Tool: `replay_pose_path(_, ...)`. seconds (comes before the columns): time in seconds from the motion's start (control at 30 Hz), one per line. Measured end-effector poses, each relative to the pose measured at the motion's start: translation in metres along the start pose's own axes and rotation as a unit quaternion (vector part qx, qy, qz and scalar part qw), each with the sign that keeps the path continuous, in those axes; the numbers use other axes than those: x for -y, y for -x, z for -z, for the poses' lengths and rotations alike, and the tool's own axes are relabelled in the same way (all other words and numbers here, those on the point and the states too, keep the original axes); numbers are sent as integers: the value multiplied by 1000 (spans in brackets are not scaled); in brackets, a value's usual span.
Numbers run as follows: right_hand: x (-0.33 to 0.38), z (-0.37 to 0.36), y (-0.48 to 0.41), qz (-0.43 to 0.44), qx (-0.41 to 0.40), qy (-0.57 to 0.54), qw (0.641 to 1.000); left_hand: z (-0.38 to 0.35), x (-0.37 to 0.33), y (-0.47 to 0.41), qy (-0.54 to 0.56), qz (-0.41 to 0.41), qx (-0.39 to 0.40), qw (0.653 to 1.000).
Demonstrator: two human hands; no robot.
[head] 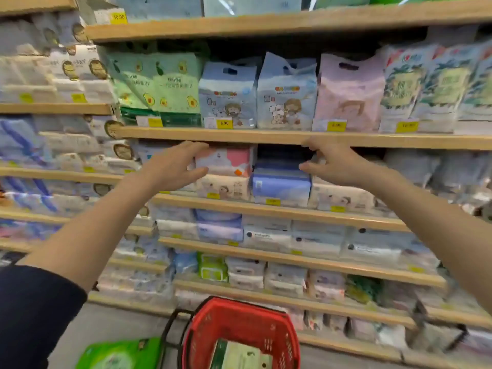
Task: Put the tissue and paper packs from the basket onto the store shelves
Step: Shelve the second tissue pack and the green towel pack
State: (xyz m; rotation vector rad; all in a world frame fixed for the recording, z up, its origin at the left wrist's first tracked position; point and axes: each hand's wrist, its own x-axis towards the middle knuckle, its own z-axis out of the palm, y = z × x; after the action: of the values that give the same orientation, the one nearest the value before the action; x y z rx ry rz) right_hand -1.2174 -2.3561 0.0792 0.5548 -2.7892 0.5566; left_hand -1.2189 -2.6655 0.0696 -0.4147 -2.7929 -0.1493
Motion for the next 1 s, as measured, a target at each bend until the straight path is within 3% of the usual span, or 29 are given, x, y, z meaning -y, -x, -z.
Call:
replay_pose_path(0.43,21,-125,144,-76,90,-78,990,-124,21,162,89,23,151,984)
replay_pose_path(0.63,46,-189,199,-139,129,-92,978,-150,47,216,100,40,211,971)
replay_pose_path(1.0,99,-249,259,-211,141,-140,957,-189,68,269,148,-5,266,953)
